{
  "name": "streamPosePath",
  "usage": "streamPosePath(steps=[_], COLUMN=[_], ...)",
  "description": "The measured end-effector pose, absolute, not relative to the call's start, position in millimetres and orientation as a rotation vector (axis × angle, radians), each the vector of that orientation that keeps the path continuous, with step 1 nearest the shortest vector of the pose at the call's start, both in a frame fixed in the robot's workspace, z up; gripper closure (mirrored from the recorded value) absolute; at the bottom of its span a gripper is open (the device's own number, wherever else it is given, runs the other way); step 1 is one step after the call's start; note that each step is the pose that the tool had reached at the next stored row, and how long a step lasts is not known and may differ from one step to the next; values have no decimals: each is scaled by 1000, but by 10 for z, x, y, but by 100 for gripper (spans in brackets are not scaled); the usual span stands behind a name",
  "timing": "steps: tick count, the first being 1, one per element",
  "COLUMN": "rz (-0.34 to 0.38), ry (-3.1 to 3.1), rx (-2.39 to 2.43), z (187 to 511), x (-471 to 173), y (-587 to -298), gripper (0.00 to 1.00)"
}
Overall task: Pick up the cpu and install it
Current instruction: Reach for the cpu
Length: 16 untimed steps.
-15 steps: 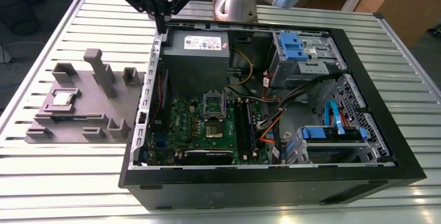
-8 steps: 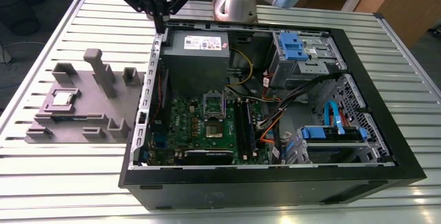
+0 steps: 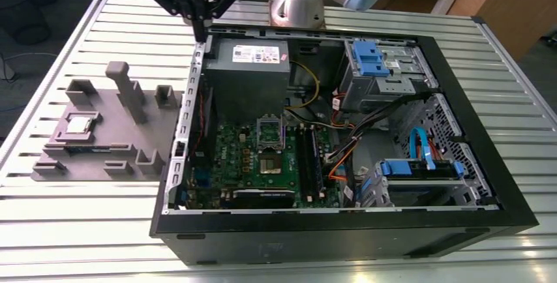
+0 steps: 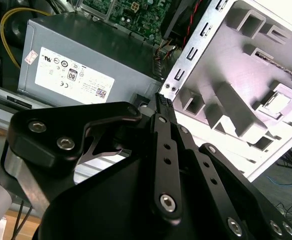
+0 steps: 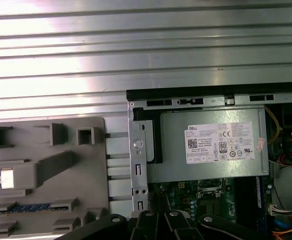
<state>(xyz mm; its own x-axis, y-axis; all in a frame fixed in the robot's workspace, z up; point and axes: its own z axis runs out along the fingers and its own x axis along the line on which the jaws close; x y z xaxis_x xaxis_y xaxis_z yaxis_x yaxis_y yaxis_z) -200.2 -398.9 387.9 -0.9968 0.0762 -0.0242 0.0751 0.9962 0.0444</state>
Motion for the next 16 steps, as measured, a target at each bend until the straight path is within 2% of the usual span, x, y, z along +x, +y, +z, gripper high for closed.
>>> streamPosePath(steps=[16], rz=[68], ry=[3113], rx=[118], z=[3879], x=[-2051], y=[-3989], gripper=[90])
